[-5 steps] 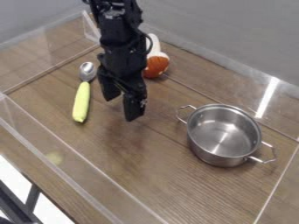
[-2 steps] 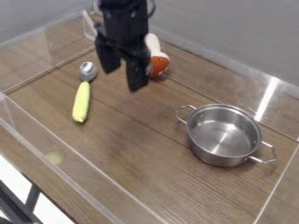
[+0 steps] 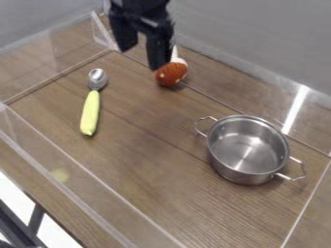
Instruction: Remove the green spoon from inside the silver pot and place it on the table
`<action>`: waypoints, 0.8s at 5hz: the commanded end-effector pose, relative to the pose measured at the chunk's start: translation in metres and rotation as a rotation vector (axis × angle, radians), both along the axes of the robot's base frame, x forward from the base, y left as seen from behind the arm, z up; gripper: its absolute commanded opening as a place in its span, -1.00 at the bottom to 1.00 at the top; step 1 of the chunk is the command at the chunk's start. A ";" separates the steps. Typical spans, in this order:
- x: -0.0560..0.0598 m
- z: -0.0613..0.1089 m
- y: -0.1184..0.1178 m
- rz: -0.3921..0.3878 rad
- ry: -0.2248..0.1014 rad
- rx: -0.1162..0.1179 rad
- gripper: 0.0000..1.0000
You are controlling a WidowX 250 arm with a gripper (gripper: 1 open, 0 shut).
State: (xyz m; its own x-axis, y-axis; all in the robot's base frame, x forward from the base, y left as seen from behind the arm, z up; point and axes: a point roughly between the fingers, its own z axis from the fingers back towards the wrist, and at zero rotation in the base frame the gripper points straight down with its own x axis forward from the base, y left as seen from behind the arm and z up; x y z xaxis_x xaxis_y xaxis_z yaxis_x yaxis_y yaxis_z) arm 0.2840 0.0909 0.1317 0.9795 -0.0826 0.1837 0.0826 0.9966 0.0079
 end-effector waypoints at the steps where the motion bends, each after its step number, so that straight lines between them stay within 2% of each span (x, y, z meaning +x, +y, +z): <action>1: 0.018 0.009 0.020 0.014 -0.047 0.018 1.00; 3: 0.040 0.007 0.028 0.002 -0.051 0.016 1.00; 4: 0.040 -0.002 0.029 0.035 -0.053 0.014 1.00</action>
State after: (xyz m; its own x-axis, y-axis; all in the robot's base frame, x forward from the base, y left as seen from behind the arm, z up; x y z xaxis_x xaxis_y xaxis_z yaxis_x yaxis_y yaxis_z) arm 0.3222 0.1155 0.1200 0.9767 -0.0678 0.2037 0.0662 0.9977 0.0147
